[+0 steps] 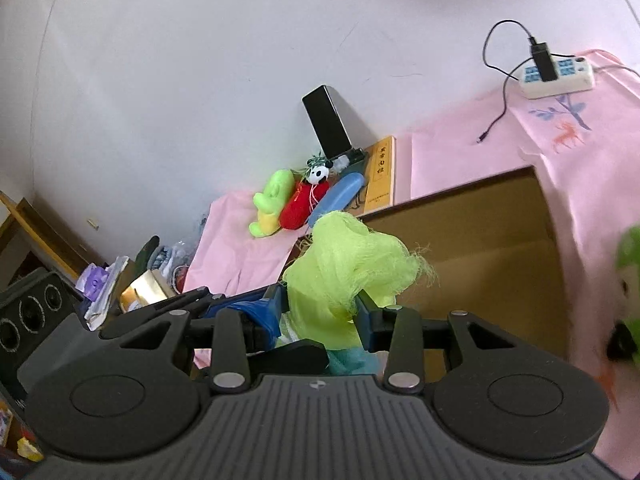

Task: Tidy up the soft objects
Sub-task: 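Carry the lime-green cloth in the right gripper toward the box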

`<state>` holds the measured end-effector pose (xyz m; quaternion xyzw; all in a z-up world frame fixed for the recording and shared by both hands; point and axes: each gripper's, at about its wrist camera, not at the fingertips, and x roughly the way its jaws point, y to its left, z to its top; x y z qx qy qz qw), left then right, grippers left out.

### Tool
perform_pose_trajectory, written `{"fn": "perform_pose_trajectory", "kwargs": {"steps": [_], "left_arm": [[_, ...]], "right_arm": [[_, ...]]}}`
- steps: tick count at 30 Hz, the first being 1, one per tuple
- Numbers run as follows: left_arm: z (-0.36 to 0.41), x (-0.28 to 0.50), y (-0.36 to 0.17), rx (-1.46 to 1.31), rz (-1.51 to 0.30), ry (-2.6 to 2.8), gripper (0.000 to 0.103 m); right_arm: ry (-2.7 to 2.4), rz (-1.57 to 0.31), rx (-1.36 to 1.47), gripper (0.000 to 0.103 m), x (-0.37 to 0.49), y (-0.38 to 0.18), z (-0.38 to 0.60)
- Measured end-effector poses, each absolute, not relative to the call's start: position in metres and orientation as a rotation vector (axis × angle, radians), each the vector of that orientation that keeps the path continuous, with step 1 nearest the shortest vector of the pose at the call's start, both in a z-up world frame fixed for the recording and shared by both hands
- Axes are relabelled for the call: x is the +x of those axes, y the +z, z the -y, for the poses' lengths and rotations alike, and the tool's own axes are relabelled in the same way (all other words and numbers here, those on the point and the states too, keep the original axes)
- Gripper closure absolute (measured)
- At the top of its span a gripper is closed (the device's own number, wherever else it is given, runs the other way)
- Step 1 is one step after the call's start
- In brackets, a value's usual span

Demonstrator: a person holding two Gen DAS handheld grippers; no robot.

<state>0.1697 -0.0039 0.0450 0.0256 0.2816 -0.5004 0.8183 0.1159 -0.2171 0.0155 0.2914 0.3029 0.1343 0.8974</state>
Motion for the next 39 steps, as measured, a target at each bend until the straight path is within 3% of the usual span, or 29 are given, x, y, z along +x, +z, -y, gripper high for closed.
{"fn": "perform_pose_trajectory", "kwargs": {"steps": [4, 18, 23, 28, 30, 32, 39], "left_arm": [[-0.006, 0.187, 0.027, -0.011, -0.690, -1.063, 0.050], [-0.031, 0.134, 0.057, -0.049, -0.578, -1.153, 0.050], [-0.028, 0.113, 0.058, -0.054, -0.617, -1.188, 0.050], [-0.025, 0.093, 0.042, -0.069, -0.688, -1.152, 0.050], [-0.024, 0.091, 0.031, -0.089, -0.727, -1.131, 0.042], [-0.022, 0.091, 0.014, -0.095, -0.788, -1.091, 0.042], [-0.018, 0.082, -0.036, 0.037, -0.908, -0.970, 0.039]], "right_arm": [[0.267, -0.695, 0.631, 0.081, 0.128, 0.003, 0.210], [0.372, -0.688, 0.656, 0.081, 0.086, 0.033, 0.213], [0.412, -0.756, 0.655, 0.081, 0.070, 0.036, 0.220], [0.432, -0.827, 0.674, 0.081, 0.060, 0.017, 0.220], [0.437, -0.848, 0.709, 0.081, 0.061, 0.001, 0.222], [0.422, -0.864, 0.720, 0.081, 0.064, -0.019, 0.220], [0.344, -0.972, 0.627, 0.082, 0.064, -0.069, 0.201]]}}
